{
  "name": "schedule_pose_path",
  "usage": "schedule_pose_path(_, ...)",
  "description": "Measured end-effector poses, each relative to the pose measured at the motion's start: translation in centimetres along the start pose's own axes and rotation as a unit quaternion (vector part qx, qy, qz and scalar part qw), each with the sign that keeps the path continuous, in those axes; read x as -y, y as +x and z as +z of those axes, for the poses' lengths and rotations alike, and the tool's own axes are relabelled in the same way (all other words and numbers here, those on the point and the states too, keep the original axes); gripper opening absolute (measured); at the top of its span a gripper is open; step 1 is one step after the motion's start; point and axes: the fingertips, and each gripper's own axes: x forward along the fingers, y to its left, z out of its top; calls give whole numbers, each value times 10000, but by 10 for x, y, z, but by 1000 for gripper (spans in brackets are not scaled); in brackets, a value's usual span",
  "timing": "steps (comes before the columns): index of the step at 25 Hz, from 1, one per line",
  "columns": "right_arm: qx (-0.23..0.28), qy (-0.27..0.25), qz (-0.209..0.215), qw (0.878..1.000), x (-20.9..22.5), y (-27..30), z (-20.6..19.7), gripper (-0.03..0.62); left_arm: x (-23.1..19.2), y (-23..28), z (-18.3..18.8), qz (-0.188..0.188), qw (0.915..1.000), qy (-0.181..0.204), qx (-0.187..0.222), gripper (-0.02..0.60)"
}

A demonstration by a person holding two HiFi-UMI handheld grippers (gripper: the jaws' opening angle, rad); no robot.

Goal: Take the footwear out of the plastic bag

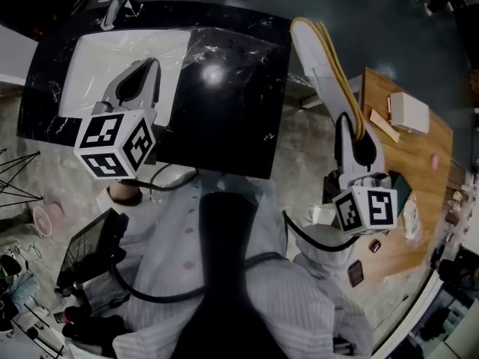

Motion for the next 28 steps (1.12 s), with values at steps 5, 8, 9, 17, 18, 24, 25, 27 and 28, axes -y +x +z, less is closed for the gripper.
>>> schedule_pose_path(5,553,295,-201,9978,-33,21,11,77,24,11,9,147,9981,69,589,2)
schedule_pose_path(8,698,317,-157,9969,-49,31,17,77,40,14,9,40,9976,104,684,2)
schedule_pose_path(9,725,292,-136,9968,-54,34,18,75,44,14,10,11,9974,117,708,2)
schedule_pose_path(17,842,204,-82,9962,-68,43,23,74,49,15,14,-50,9968,155,786,2)
schedule_pose_path(18,837,208,-64,9963,-68,43,23,74,49,15,14,-44,9968,159,788,2)
schedule_pose_path(24,779,155,-37,9968,-67,45,21,74,53,16,15,-41,9965,235,804,2)
schedule_pose_path(25,773,154,-41,9969,-67,45,20,74,54,17,15,-51,9964,242,807,2)
schedule_pose_path(27,771,155,-56,9969,-66,45,20,74,56,17,15,-71,9964,255,805,2)
schedule_pose_path(28,772,160,-60,9969,-65,45,20,74,57,18,15,-81,9964,266,801,2)
